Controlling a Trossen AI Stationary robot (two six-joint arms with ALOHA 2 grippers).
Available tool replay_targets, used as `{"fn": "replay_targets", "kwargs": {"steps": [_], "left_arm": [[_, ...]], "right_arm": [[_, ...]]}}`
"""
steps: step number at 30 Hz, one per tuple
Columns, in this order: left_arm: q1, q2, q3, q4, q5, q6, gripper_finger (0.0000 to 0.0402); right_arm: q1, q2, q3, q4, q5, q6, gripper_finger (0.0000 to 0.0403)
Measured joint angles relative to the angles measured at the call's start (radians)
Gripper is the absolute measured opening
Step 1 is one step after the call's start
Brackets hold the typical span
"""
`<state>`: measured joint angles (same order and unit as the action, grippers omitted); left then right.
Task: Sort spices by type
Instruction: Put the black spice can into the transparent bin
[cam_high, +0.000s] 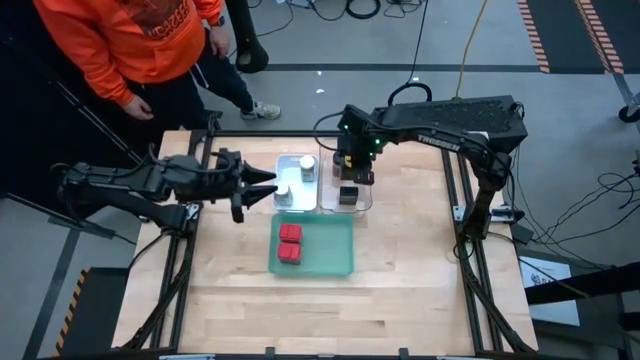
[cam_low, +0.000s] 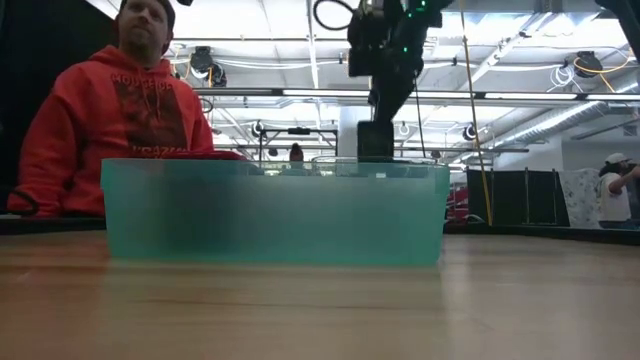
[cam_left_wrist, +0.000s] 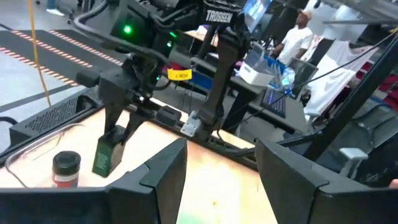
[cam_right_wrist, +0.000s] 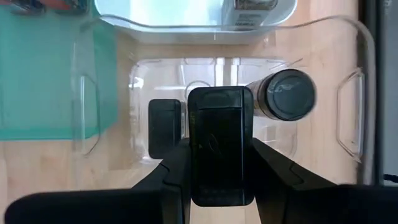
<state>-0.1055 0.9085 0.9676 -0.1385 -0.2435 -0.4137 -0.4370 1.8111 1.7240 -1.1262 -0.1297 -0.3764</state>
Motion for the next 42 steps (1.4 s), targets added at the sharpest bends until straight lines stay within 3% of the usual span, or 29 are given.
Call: {"fn": "replay_targets", "kwargs": {"steps": [14,23,42], "left_arm": [[0.0,0.005,0.0,-0.039,-0.004,0.0,0.0196],[0.0,0.005,0.0,-0.054,-0.059,0.008,0.0196],[0.0,0.006,0.0,-0.089,-0.13,0.002,0.0196]], "right_arm": [[-0.008,-0.003,-0.189,0.212,-0.007,-0.033,0.0097],[-0.013,-0.024,-0.305,0.292,0.051,-0.032,0.0097],[-0.014,-0.024,-0.344,0.407,0.054,0.024,0.0097]]}}
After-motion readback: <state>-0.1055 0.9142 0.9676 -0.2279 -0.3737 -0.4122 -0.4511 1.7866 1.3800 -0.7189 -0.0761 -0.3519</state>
